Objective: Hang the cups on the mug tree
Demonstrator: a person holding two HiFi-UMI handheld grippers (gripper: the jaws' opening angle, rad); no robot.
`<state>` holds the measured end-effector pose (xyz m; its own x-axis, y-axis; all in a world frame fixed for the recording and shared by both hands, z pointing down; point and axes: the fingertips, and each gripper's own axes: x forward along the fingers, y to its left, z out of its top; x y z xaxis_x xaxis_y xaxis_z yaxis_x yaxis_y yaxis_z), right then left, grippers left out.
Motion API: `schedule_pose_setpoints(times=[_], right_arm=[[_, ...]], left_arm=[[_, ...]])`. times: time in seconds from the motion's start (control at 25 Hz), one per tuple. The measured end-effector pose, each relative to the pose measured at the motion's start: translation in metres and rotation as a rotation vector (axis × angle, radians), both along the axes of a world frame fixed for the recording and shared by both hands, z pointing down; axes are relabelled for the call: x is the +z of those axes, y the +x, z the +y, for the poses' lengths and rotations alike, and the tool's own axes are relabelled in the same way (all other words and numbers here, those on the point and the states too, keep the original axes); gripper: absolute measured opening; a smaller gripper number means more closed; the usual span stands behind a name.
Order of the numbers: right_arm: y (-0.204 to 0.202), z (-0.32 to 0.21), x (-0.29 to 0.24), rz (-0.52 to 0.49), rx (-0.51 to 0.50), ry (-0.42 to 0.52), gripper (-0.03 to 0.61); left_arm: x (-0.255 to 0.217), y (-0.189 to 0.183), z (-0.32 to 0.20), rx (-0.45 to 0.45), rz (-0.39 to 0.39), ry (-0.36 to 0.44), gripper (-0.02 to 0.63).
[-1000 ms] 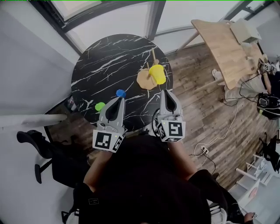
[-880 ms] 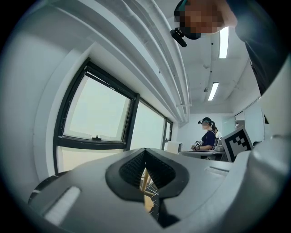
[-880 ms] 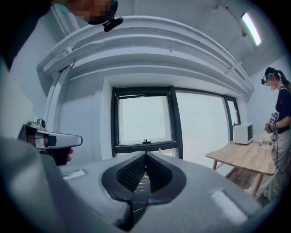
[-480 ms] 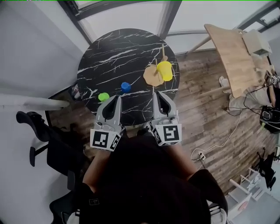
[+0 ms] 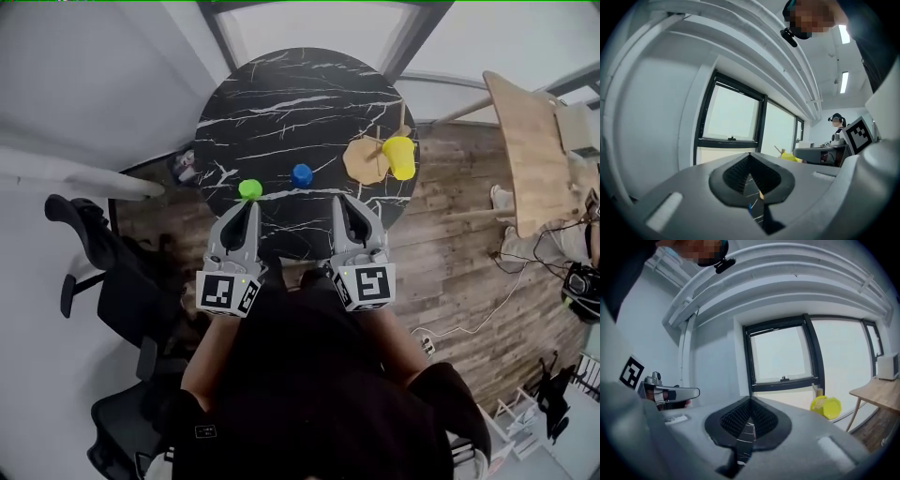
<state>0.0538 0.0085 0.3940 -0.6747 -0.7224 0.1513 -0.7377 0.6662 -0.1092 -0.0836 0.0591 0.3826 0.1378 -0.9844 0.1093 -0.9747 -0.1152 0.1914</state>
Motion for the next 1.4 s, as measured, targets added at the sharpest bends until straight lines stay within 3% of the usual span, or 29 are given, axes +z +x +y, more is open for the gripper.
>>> schedule_pose_setpoints(times=[0.4,0.52,0.64,0.76,1.08,1.4], right_arm=[[-0.079,0.008,0.040,0.054,-0.061,-0.083,-0.003],[-0.095,0.005,0.055,0.069,-0.061,-0.107,-0.003],[-0.106,0.001,0.070,0.082,-0.051,-0.130,-0.003],[-0.117,-0.001,0.081,0.091,-0.044,-0.144,-0.003],[-0.125,0.000,0.121,0.131,-0.006,-0.234,-0.003],[-0.129,0.000,0.150,0.142,0.017,-0.292,-0.003]], left_arm=[[0.082,-0.067,0.002,-0.010,-0.008,-0.127,0.006],[0.111,-0.078,-0.002,0.009,-0.013,-0.179,0.045],[0.143,-0.086,-0.007,0.021,-0.029,-0.233,0.143],[0.181,-0.096,-0.011,0.029,-0.049,-0.272,0.189],[0.267,-0.099,-0.012,0.043,-0.054,-0.387,0.252],[0.317,-0.093,-0.017,0.043,-0.085,-0.431,0.295]])
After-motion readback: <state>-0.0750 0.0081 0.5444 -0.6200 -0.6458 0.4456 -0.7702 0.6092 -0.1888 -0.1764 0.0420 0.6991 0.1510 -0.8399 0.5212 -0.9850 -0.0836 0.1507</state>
